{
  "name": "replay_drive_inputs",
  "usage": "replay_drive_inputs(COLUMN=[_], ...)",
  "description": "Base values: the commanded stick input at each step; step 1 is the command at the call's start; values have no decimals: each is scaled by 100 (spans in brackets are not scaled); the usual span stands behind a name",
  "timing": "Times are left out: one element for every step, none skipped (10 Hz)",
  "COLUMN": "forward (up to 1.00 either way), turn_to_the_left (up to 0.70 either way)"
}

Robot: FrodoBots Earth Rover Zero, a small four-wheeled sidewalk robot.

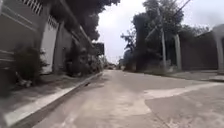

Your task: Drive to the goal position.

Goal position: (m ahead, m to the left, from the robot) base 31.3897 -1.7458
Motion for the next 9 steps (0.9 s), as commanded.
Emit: replay_drive_inputs(forward=[70, 70, 70, 70, 70, 70, 70, 70, 70], turn_to_the_left=[0, 0, 0, 0, -2, -10, -27, -35, -34])
